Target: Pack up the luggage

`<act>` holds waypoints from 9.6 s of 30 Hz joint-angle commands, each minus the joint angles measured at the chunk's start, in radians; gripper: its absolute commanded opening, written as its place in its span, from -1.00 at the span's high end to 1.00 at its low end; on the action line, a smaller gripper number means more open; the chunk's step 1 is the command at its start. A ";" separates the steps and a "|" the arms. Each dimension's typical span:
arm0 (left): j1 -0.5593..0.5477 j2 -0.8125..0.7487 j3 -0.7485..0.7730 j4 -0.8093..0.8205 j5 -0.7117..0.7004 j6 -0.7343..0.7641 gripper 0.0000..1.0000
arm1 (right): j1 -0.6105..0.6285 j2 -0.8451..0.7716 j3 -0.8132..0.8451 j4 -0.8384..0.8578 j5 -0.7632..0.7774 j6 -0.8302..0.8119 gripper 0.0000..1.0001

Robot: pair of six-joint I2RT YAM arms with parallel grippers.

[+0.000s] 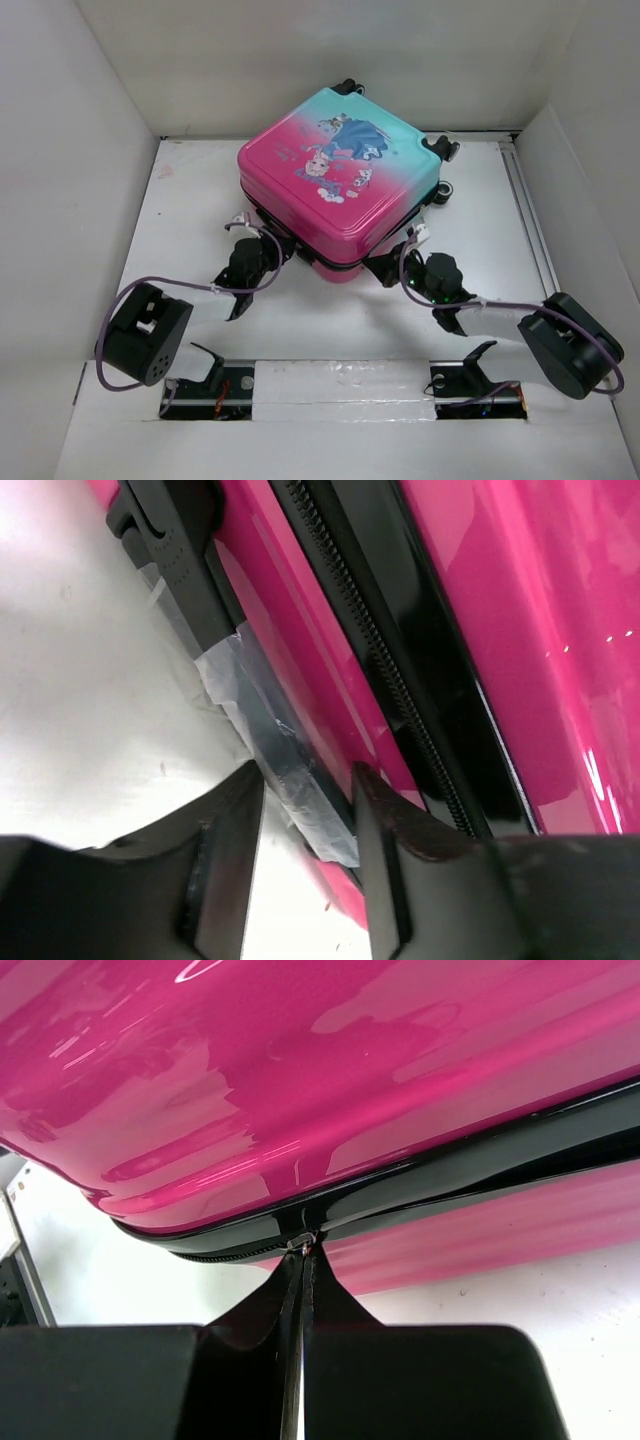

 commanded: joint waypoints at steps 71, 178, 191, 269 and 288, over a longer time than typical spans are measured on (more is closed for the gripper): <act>-0.237 -0.460 -0.015 -0.262 -0.385 0.087 -0.72 | 0.622 -0.214 0.493 -0.829 0.634 0.044 -0.23; 0.233 -0.511 -0.107 -0.379 0.211 0.217 0.43 | -0.196 -0.553 0.068 -0.753 0.230 0.027 -0.08; 0.103 -0.555 -0.098 -0.390 0.043 0.322 0.43 | -0.196 -0.499 0.080 -0.645 0.273 -0.058 0.19; 0.178 0.073 0.590 -0.320 -0.018 -0.019 -1.00 | 0.747 0.032 0.338 -0.526 0.451 0.154 1.00; 0.324 0.679 1.117 -0.261 0.401 -0.335 -1.00 | 0.757 -0.030 0.316 -0.589 0.473 0.154 1.00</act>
